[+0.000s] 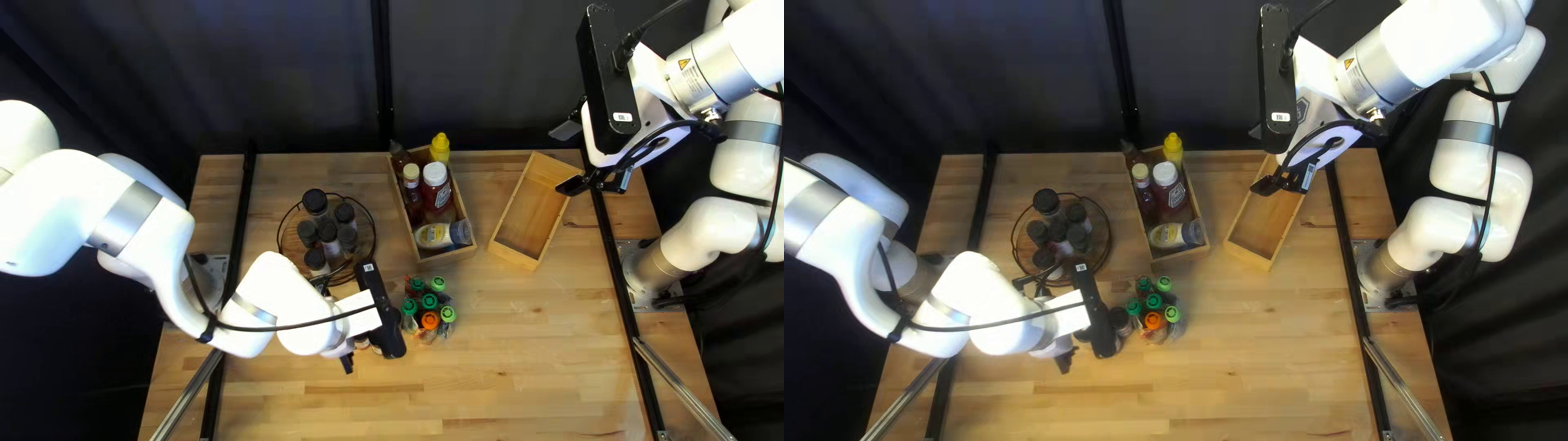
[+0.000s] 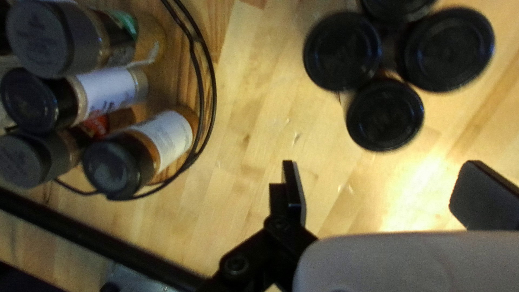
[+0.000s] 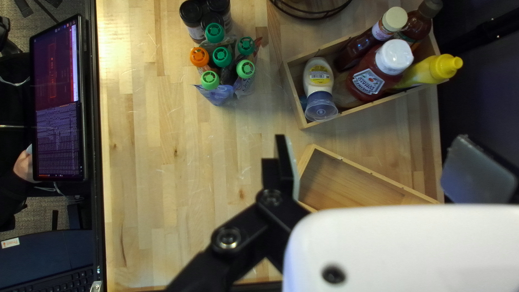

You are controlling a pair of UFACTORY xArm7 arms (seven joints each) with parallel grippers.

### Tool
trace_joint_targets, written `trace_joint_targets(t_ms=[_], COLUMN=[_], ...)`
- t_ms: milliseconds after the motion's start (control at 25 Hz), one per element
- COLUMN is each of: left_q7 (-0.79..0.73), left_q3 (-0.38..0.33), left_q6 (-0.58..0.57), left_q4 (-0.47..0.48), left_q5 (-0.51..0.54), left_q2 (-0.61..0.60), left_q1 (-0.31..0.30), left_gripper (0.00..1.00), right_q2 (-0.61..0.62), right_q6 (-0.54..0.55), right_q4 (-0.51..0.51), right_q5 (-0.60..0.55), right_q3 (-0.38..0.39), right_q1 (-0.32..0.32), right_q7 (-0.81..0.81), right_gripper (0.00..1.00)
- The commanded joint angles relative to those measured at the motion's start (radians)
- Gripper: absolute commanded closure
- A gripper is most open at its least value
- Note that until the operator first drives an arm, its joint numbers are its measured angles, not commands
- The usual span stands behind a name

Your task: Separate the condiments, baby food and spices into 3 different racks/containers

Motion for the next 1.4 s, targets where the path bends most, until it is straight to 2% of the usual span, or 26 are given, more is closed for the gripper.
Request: trace_joint_targets(t_ms=[40, 440, 480, 520, 600, 640, 680, 720, 760, 840, 1040, 1200, 1400], left_q7=[0.003, 0.068, 0.075, 0.080, 0.088, 0.091, 0.096, 0.100, 0.102, 0.107, 0.112, 0.108, 0.105], left_q3=[0.005, 0.007, 0.007, 0.007, 0.007, 0.007, 0.008, 0.008, 0.009, 0.009, 0.006, -0.015, -0.024], left_q6=[-0.031, -0.090, -0.095, -0.098, -0.101, -0.102, -0.103, -0.104, -0.104, -0.104, -0.075, 0.052, 0.179], left_q4=[0.000, 0.007, 0.006, 0.005, 0.003, 0.003, 0.002, 0.002, 0.002, 0.000, 0.007, 0.023, -0.007], left_q5=[0.009, -0.020, -0.023, -0.024, -0.025, -0.025, -0.026, -0.025, -0.026, -0.026, -0.028, -0.050, -0.076], left_q2=[0.023, 0.064, 0.066, 0.067, 0.066, 0.067, 0.066, 0.066, 0.065, 0.063, 0.044, -0.039, -0.162], left_q1=[0.006, 0.003, 0.003, 0.002, 0.002, 0.002, 0.002, 0.003, 0.003, 0.003, -0.001, -0.023, -0.039], left_gripper=[0.00, 0.00, 0.05, 0.16, 0.45, 0.51, 0.65, 0.75, 0.81, 0.88, 0.88, 0.83, 0.90], right_q2=[0.000, 0.000, 0.000, 0.000, 0.000, 0.000, 0.000, 0.000, 0.000, 0.000, 0.000, 0.000, 0.000], right_q6=[0.000, 0.000, 0.000, 0.000, 0.000, 0.000, 0.000, 0.000, 0.000, 0.000, 0.000, 0.000, 0.000], right_q4=[0.000, 0.000, 0.000, 0.000, 0.000, 0.000, 0.000, 0.000, 0.000, 0.000, 0.000, 0.000, 0.000], right_q5=[0.000, 0.000, 0.000, 0.000, 0.000, 0.000, 0.000, 0.000, 0.000, 0.000, 0.000, 0.000, 0.000], right_q3=[0.000, 0.000, 0.000, 0.000, 0.000, 0.000, 0.000, 0.000, 0.000, 0.000, 0.000, 0.000, 0.000], right_q1=[0.000, 0.000, 0.000, 0.000, 0.000, 0.000, 0.000, 0.000, 0.000, 0.000, 0.000, 0.000, 0.000], right_q7=[0.000, 0.000, 0.000, 0.000, 0.000, 0.000, 0.000, 0.000, 0.000, 0.000, 0.000, 0.000, 0.000], right_gripper=[0.00, 0.00, 0.00, 0.00, 0.00, 0.00, 0.00, 0.00, 0.00, 0.00, 0.00, 0.00, 0.00])
